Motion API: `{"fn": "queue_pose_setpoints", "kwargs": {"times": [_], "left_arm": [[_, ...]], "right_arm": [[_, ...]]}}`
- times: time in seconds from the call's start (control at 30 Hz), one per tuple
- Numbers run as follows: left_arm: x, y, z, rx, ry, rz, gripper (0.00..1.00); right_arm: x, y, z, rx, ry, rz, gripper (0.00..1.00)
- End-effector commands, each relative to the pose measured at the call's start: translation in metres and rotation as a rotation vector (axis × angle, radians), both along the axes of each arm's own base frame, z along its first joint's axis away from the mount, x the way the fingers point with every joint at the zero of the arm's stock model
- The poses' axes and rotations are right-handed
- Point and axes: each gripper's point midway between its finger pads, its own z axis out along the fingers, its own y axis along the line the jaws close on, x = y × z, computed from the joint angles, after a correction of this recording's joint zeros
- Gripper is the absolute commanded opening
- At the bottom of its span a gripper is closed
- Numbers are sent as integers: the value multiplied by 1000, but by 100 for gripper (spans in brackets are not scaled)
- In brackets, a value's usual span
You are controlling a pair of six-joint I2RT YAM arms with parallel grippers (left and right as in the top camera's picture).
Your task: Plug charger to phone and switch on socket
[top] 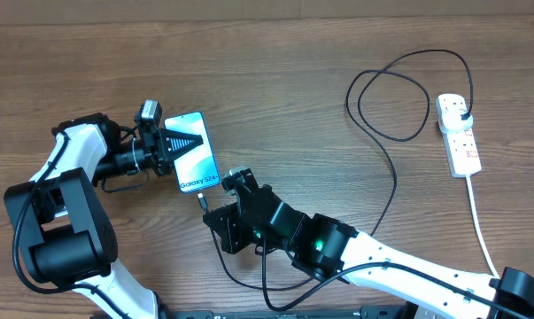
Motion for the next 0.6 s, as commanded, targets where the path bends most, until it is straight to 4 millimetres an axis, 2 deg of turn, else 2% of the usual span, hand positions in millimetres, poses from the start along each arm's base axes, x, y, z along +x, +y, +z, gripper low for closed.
{"fn": "queue_pose_setpoints", "kwargs": {"times": [0.0,0.57], "left_arm": [[2,-2,12,-44,-16,15,4],[0,-9,12,-40,-32,-7,4]], "right_arm": [[5,-4,9,24,-9,-37,4],[9,-1,11,36,-23,-48,4]]}}
